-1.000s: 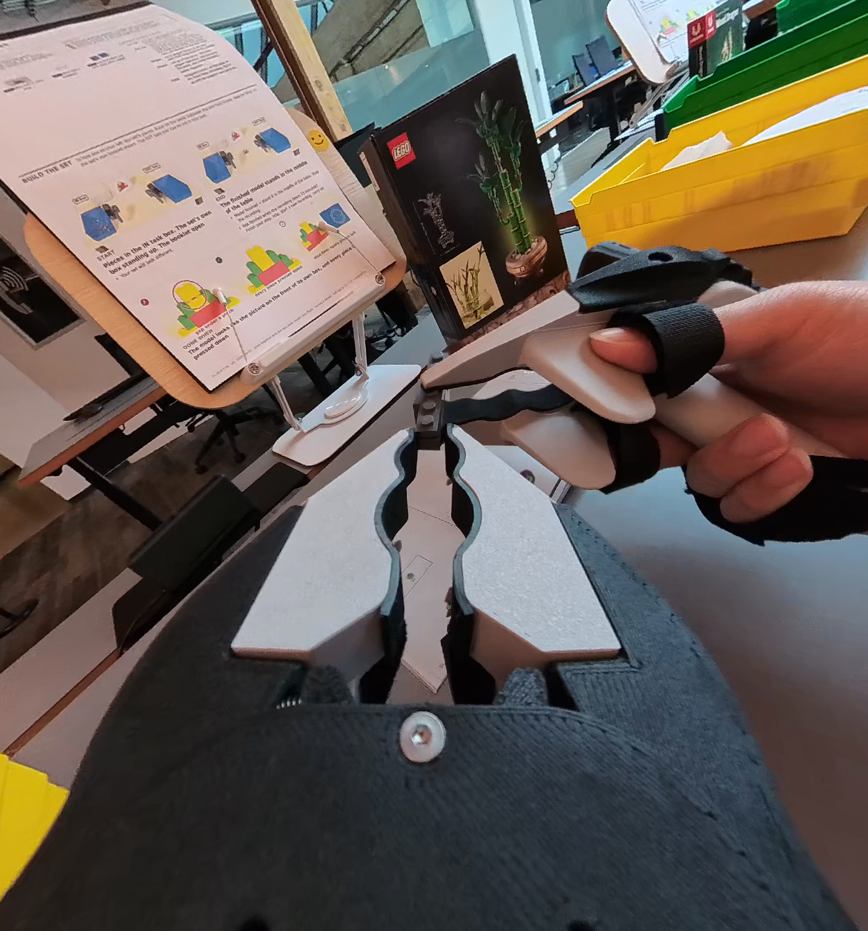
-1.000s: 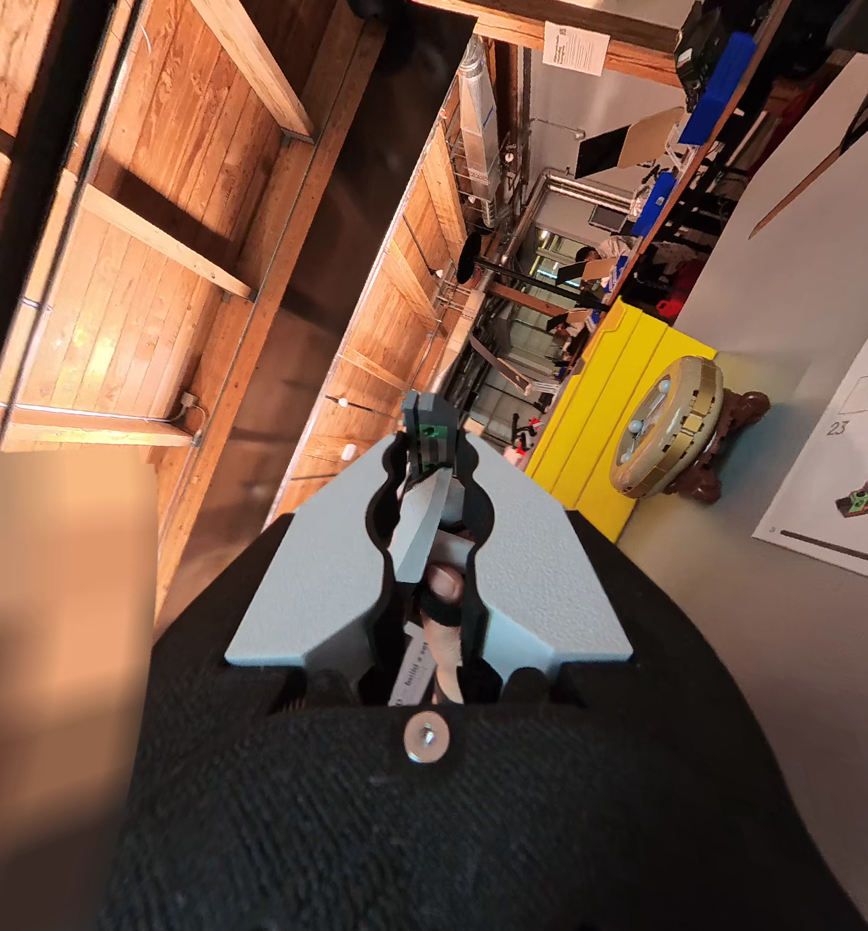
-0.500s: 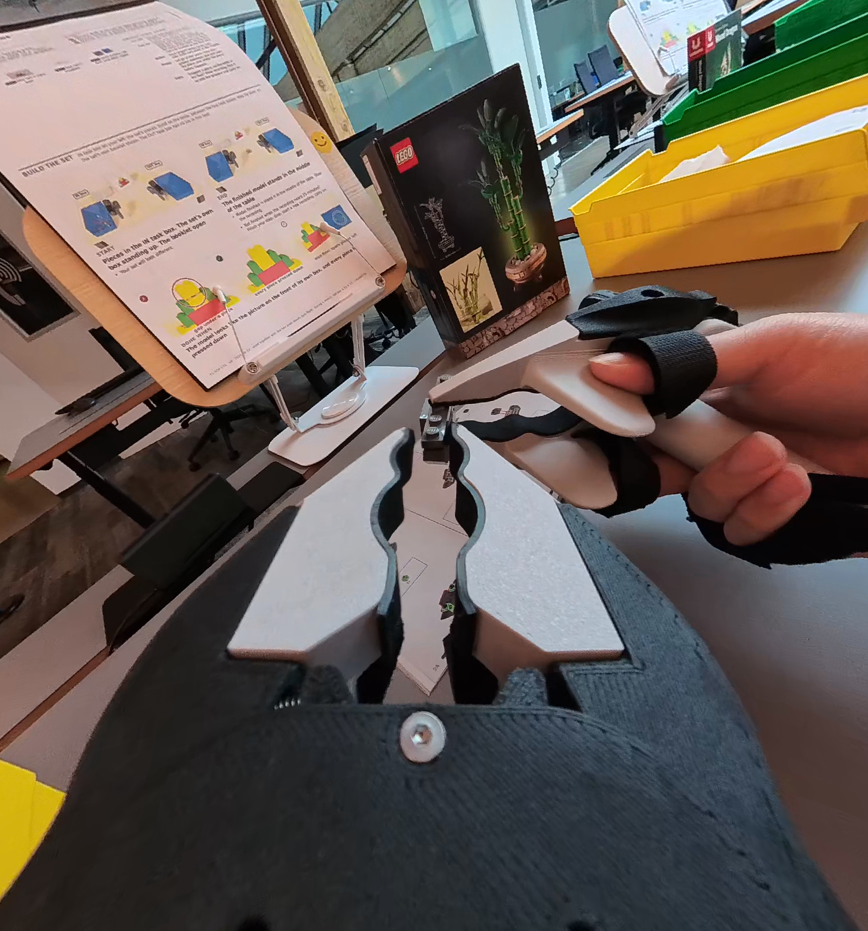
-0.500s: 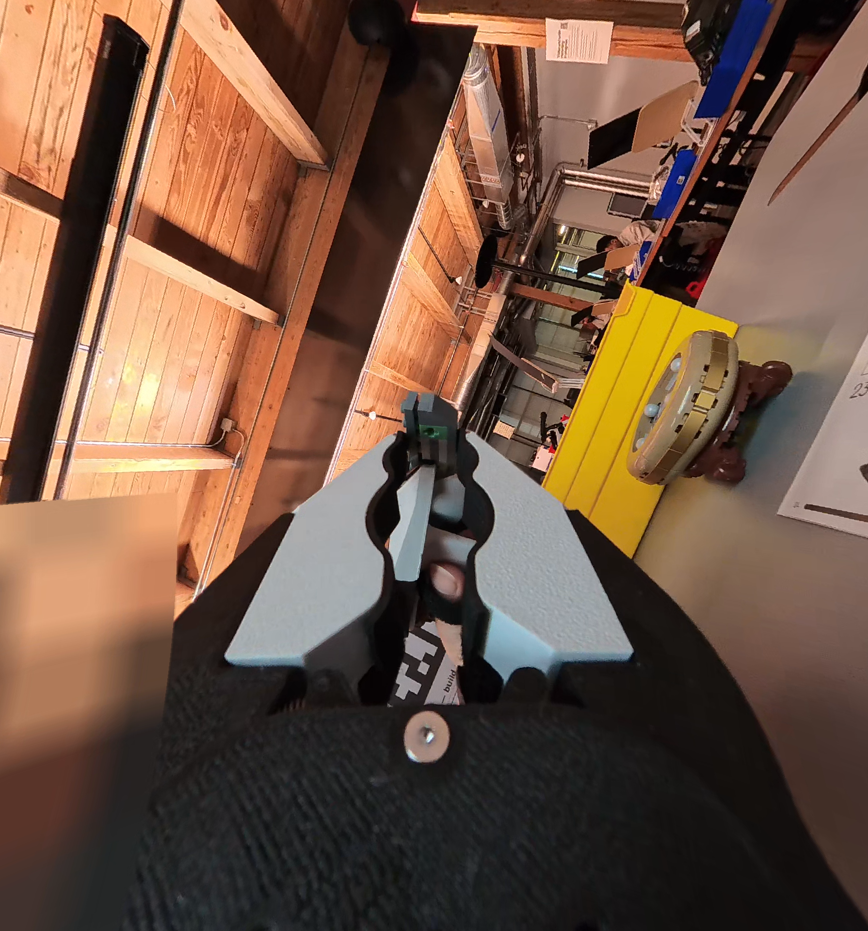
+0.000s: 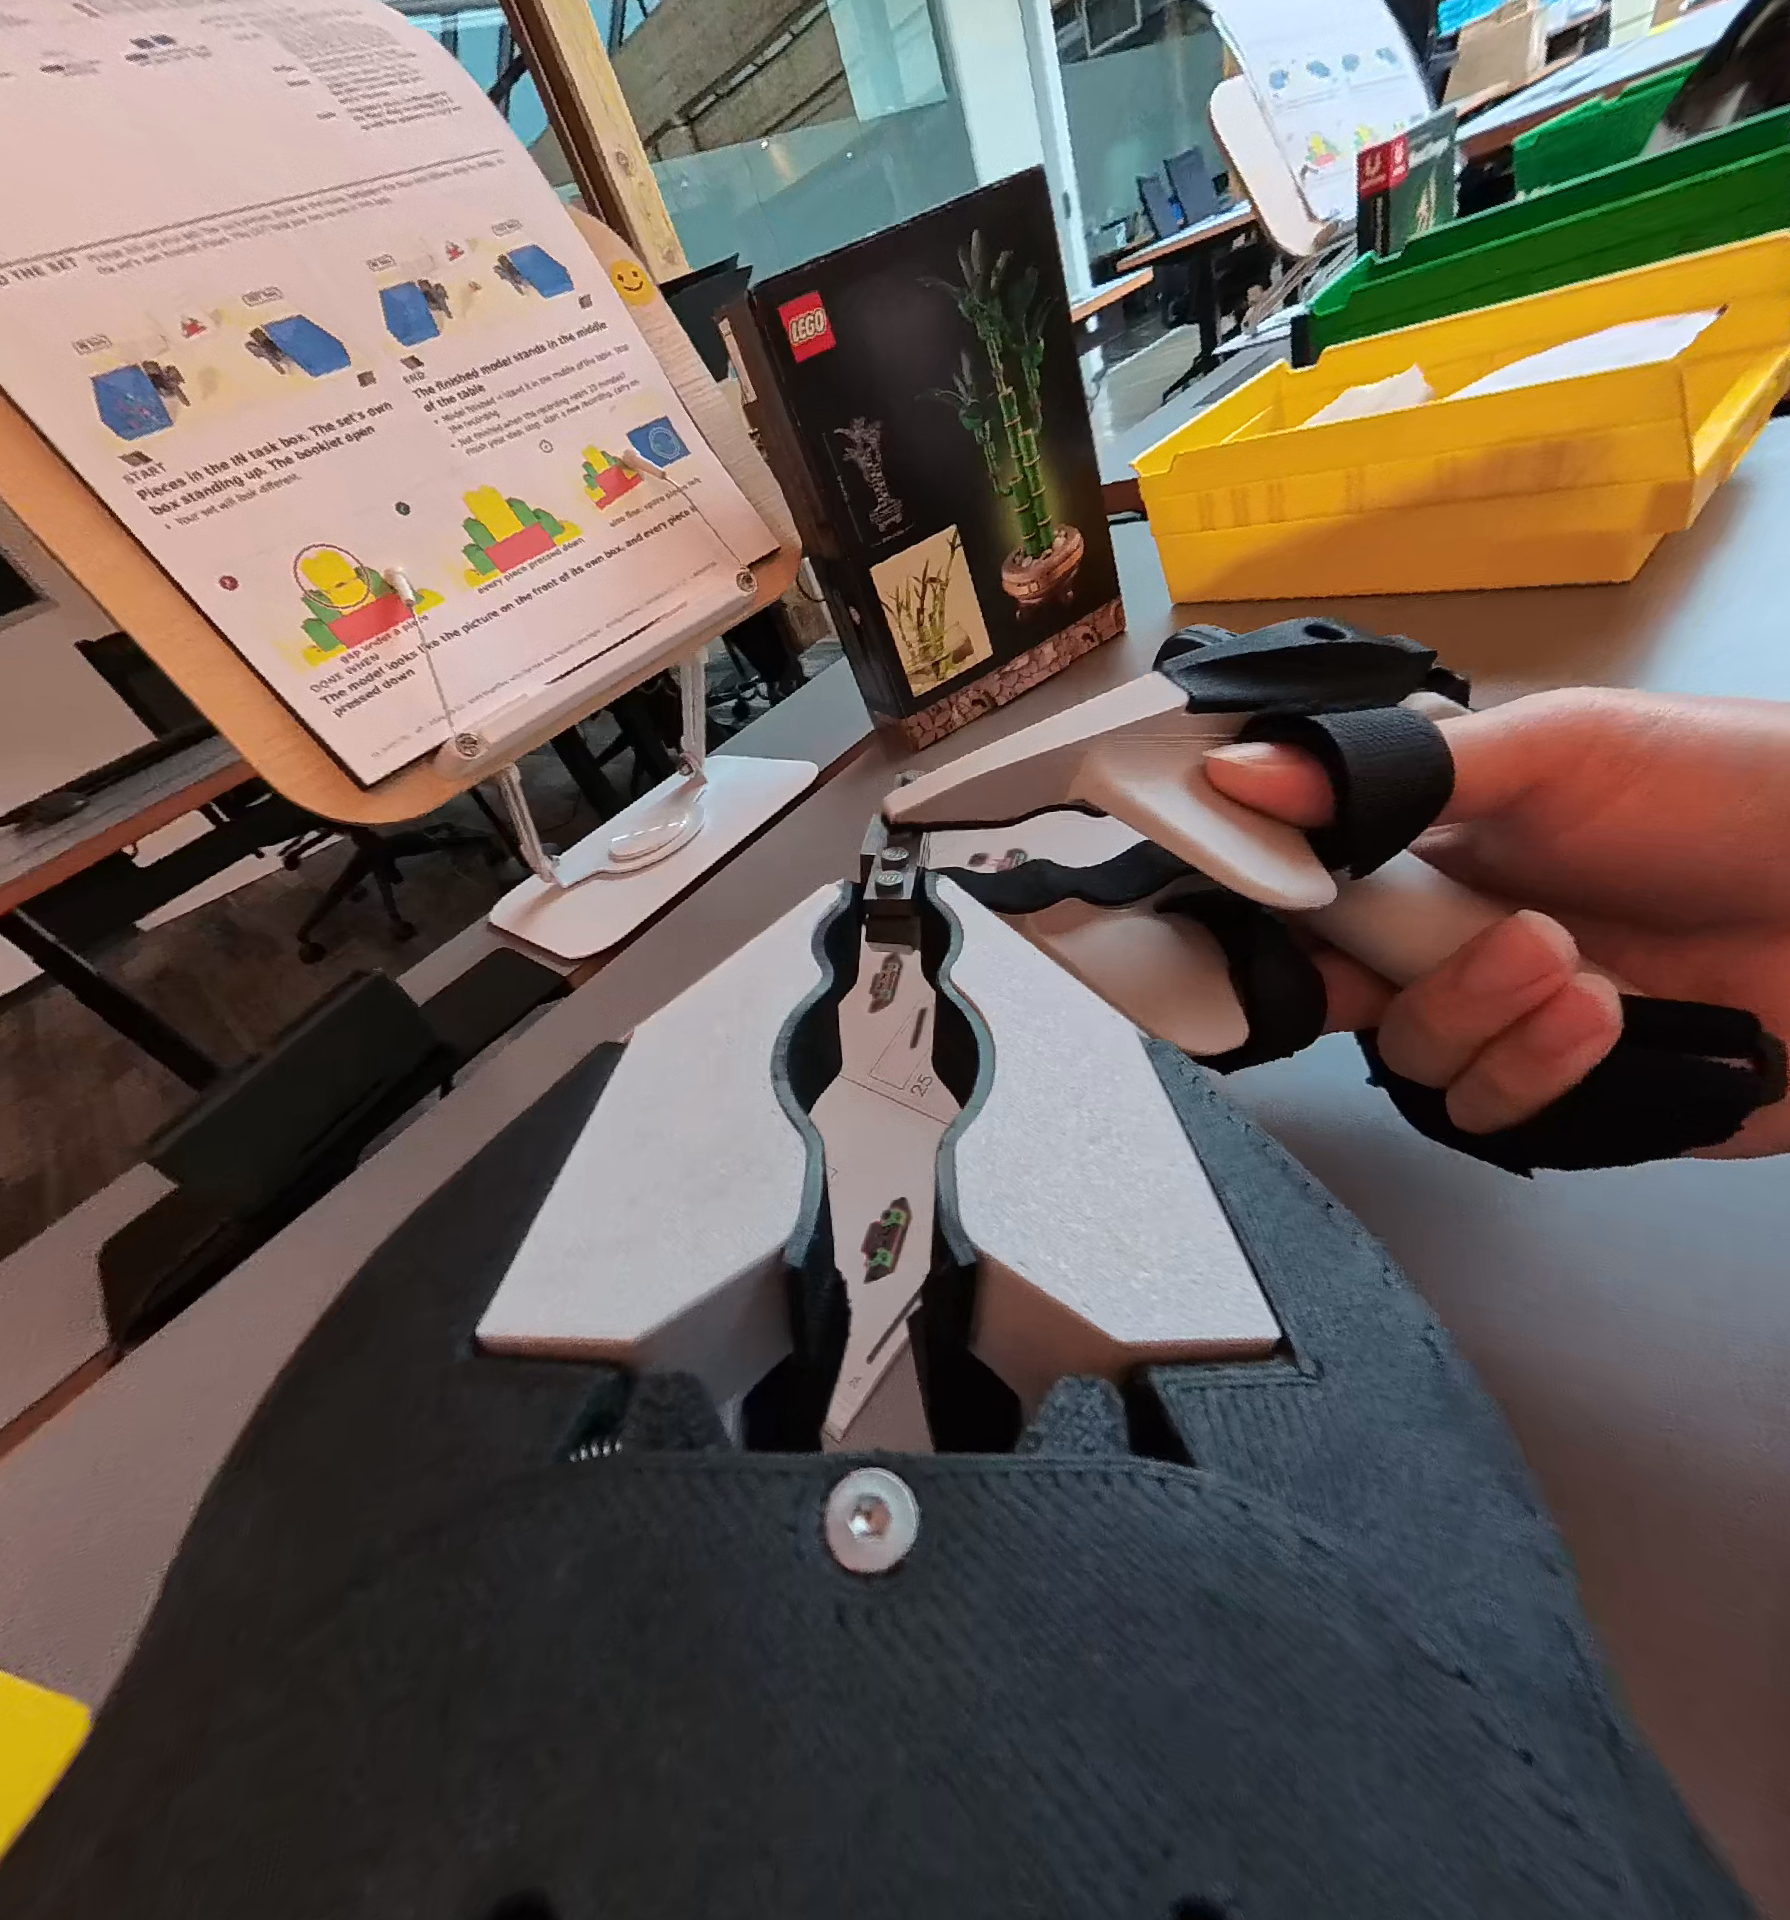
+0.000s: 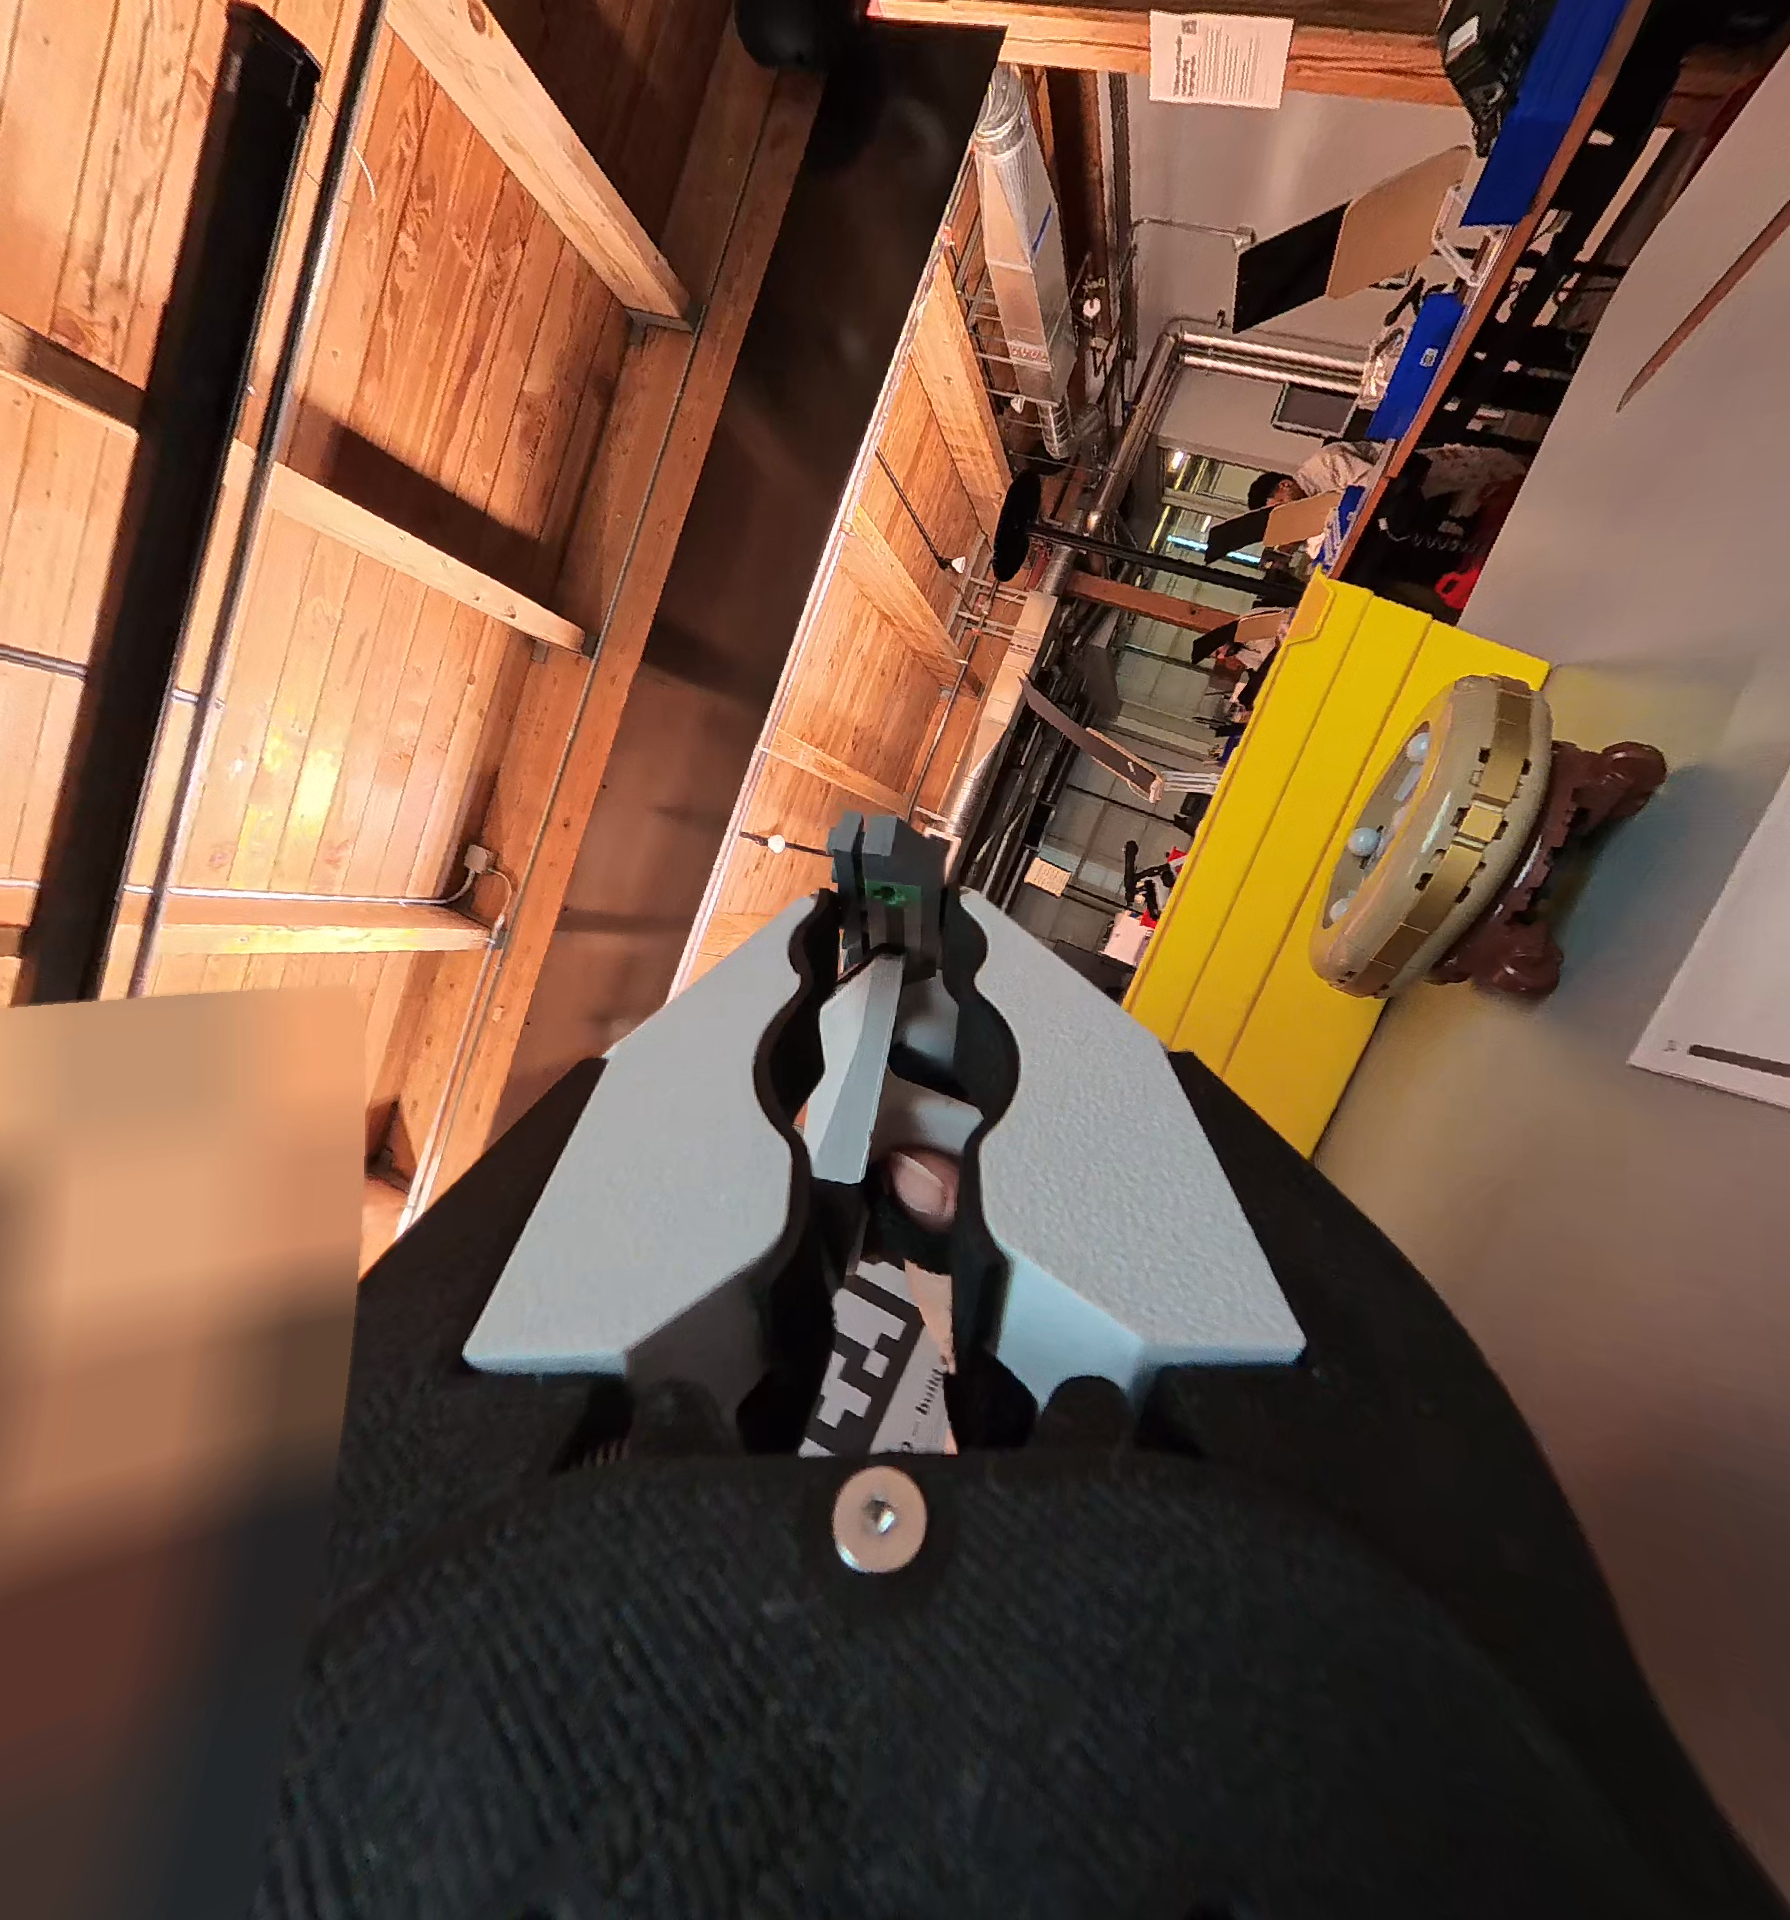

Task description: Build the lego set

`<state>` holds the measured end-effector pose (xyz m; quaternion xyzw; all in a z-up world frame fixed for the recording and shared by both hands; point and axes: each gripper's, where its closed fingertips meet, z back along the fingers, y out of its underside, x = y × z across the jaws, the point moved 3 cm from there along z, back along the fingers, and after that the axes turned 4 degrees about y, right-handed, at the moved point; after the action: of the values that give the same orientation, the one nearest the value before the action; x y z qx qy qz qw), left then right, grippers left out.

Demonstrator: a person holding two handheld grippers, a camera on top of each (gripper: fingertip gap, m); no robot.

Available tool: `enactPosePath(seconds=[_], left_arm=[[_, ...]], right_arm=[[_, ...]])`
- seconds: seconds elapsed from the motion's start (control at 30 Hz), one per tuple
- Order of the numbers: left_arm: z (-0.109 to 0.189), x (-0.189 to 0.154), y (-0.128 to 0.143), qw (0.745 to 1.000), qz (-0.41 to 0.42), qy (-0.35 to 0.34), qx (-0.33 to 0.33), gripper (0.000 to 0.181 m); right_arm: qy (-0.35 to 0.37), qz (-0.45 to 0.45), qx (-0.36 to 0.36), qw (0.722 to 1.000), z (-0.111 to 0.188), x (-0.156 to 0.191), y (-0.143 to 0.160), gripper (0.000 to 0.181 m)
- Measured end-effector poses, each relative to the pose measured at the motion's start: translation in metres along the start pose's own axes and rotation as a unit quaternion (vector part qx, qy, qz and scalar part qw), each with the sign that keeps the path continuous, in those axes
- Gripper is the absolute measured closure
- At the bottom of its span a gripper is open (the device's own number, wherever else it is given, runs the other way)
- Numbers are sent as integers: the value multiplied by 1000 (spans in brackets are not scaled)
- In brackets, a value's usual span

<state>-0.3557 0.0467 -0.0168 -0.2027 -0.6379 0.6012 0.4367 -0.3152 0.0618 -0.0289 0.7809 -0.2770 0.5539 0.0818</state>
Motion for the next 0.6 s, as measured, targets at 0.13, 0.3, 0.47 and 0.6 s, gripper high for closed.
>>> enactPosePath(seconds=[0.13, 0.3, 0.47, 0.6], left_arm=[[0, -1, -4, 999, 31, 2, -22, 171], [1, -4, -14, 955, 257, 129, -73, 131], [5, -2, -18, 850, 445, 256, -114, 126], [12, -5, -34, 830, 444, 295, -162, 130]], right_arm=[[0, 25, 2, 1000, 0, 4, -2, 163], [-9, 96, -18, 995, 9, 16, -17, 164], [-66, 234, 1, 970, 8, 42, -15, 163], [-126, 327, 31, 936, 5, 64, 0, 163]])
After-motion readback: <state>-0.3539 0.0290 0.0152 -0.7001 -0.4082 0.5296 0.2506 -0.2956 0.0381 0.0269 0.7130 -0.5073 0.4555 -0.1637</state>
